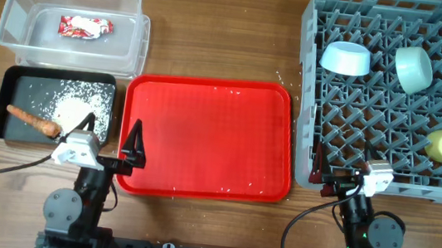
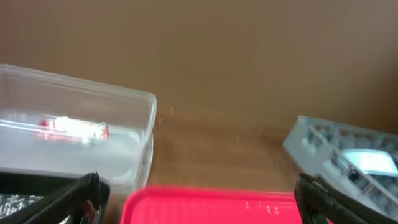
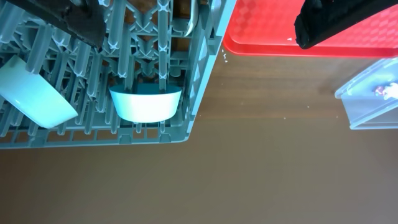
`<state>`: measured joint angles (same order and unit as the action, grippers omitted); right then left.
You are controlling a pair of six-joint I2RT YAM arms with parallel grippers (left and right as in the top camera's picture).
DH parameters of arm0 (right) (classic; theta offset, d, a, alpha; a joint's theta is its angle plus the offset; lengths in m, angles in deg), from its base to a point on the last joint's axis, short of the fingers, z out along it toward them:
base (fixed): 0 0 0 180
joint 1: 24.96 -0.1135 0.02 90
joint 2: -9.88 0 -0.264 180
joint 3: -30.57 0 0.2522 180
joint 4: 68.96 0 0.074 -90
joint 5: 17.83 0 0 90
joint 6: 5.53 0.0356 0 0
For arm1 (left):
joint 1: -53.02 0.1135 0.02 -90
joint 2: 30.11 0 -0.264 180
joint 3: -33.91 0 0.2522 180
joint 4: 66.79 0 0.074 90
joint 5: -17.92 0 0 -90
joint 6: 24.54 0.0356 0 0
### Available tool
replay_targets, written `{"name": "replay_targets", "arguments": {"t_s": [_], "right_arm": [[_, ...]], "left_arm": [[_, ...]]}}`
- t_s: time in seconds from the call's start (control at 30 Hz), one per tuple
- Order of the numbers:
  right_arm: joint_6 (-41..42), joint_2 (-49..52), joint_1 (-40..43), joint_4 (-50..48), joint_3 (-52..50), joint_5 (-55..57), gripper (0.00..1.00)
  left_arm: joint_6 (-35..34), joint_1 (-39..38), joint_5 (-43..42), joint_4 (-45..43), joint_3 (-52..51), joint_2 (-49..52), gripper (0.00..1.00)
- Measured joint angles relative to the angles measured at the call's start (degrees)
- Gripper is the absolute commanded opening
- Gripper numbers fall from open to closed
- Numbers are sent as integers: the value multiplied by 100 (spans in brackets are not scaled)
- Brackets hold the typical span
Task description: Sort waste into correct bins and load items into the dishwasher rack
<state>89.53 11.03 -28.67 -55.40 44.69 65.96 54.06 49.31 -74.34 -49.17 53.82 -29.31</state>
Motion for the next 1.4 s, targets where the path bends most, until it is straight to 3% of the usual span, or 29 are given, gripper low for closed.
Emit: {"name": "replay_targets", "arguments": {"t_s": [0.1,0.27,1.4], "right_arm": [[0,0,0,0,0,0,100],[0,0,0,0,0,0,100],[-2,0,0,0,0,0,100]], "left_arm": [[-2,0,120,-417,-385,-2,100],[-2,0,243,17,-557,0,100],[-2,0,219,20,-557,0,100]]}}
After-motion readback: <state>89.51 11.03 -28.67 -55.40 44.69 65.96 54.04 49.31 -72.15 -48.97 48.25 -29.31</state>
